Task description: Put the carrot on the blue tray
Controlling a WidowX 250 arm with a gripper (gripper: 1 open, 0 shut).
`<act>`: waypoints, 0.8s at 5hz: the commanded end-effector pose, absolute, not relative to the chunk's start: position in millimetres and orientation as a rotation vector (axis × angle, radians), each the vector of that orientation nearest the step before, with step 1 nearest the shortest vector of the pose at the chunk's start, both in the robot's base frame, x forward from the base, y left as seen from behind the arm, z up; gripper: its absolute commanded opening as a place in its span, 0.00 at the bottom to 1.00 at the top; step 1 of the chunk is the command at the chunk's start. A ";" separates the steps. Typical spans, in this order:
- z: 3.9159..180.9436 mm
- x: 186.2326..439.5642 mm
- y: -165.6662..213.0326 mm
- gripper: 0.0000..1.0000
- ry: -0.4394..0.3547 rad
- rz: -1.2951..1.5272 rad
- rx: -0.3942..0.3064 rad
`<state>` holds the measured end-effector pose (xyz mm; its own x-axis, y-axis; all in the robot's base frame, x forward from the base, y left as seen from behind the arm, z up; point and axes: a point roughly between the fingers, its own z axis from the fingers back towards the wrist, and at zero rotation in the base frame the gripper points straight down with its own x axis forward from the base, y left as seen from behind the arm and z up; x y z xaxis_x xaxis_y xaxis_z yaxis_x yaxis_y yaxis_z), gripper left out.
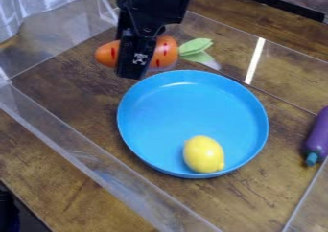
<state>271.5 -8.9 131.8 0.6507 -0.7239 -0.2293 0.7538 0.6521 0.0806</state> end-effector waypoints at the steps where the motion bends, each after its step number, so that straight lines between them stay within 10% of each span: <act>1: 147.0 267.0 -17.7 0.00 0.116 -0.866 0.187; 4: 143.4 261.3 -22.4 0.00 0.112 -0.905 0.185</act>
<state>259.3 -20.5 128.9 0.6091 -0.7627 -0.2174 0.7894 0.6094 0.0738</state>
